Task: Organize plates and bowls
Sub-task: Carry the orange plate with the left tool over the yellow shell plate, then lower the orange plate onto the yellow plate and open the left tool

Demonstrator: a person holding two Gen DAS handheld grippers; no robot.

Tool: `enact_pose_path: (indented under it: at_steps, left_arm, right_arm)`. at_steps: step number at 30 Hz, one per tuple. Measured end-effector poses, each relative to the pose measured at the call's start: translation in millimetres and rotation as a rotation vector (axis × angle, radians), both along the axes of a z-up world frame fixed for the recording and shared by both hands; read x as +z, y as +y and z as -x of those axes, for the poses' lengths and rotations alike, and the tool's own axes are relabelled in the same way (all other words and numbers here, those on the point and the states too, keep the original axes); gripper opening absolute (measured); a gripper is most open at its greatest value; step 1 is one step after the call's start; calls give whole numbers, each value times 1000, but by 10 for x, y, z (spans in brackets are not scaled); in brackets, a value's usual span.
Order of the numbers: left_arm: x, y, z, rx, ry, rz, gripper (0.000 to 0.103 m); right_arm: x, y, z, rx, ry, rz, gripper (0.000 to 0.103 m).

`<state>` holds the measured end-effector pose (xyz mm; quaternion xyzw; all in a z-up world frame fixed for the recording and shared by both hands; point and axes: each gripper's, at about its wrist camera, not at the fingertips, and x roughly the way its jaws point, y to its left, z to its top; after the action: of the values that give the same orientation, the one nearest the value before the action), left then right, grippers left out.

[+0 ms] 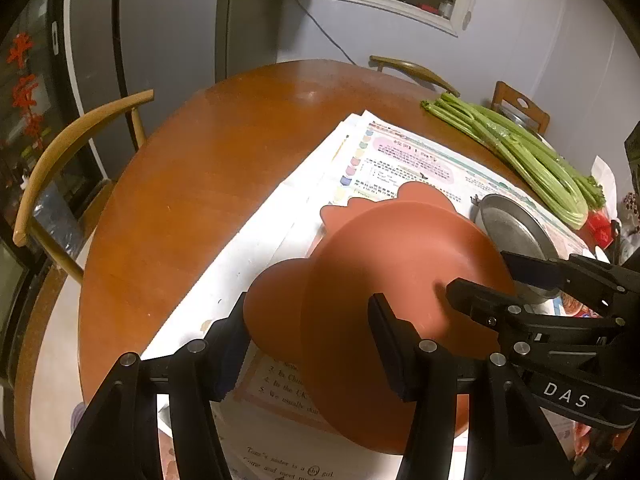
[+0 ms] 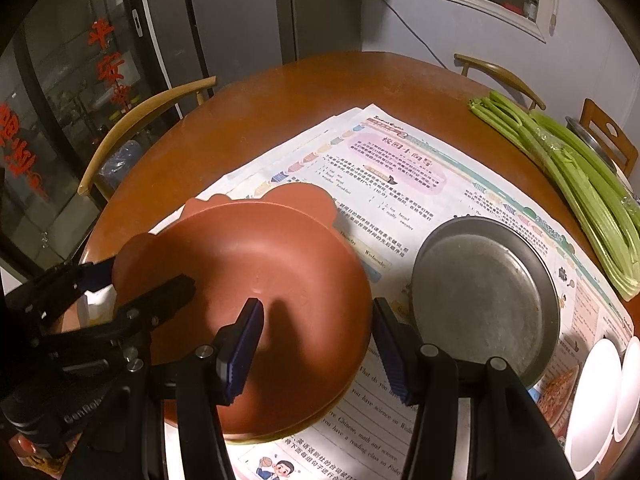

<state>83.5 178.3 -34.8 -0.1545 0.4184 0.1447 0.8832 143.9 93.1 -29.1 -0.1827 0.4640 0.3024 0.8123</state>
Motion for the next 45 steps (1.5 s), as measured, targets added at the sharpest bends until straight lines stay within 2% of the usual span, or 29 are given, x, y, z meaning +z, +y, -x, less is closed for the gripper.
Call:
enact_pose_path:
  at_steps: [8, 15, 25, 32, 45]
  left_arm:
    - [-51, -12, -8, -5, 11, 3, 59]
    - [-65, -12, -2, -10, 14, 9, 59]
    - [-33, -20, 24, -5, 16, -10, 59]
    - [12, -17, 76, 1, 7, -6, 59]
    - [247, -41, 217, 5, -43, 1, 59]
  right_arm:
    - [-30, -1, -13, -5, 4, 0, 56]
    - [-21, 8, 26, -14, -32, 7, 56]
    - [67, -50, 41, -28, -49, -26, 56]
    - [40, -7, 63, -18, -65, 1, 56]
    - [326, -189, 129, -45, -101, -85, 56]
